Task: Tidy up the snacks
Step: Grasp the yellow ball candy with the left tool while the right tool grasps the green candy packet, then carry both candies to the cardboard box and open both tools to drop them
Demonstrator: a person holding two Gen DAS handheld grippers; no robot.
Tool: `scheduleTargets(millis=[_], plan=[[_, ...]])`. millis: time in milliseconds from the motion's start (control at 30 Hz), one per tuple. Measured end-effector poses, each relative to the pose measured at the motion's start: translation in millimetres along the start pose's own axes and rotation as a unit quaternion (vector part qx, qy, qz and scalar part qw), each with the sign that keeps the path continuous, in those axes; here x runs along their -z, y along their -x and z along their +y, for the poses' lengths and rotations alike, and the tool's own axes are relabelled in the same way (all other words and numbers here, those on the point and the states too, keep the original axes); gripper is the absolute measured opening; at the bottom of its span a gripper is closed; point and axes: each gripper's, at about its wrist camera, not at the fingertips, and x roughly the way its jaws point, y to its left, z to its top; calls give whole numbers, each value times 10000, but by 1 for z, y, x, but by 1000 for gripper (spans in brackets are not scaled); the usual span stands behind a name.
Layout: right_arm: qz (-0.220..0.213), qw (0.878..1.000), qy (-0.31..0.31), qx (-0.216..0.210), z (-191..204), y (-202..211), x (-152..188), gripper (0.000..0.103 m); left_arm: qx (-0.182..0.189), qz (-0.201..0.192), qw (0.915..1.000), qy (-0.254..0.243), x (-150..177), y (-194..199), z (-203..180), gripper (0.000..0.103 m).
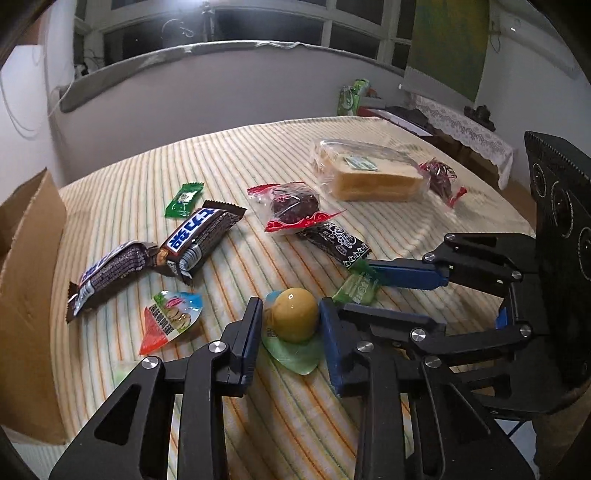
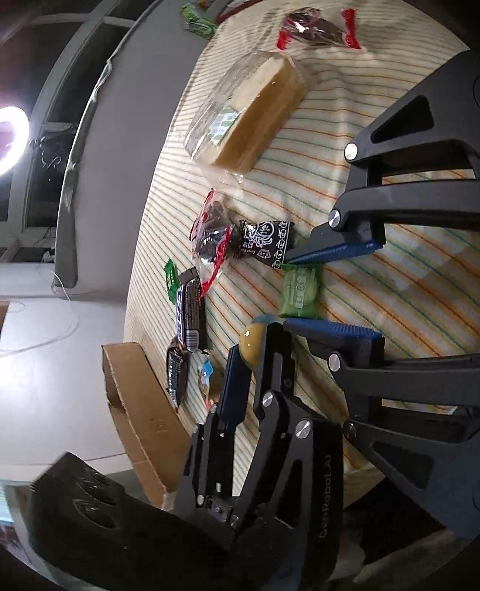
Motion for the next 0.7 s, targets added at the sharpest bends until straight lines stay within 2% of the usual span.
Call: scheduleTargets(millis=[267, 400, 533, 700], plan=[[-160, 9985, -427, 305, 0, 23, 12, 29, 60, -103, 9997, 235, 5, 7, 2, 24], [-280, 9963, -646, 488, -2, 39, 17, 29, 5, -250, 9989, 401, 10, 19, 0, 24], [-309, 9935, -842, 699, -2, 46, 22, 29, -125, -371, 9986, 348, 17, 30, -8, 24], [-495, 9899, -1010, 860, 4, 63, 13, 29, -252, -538, 9975, 380, 18, 43, -10, 24]])
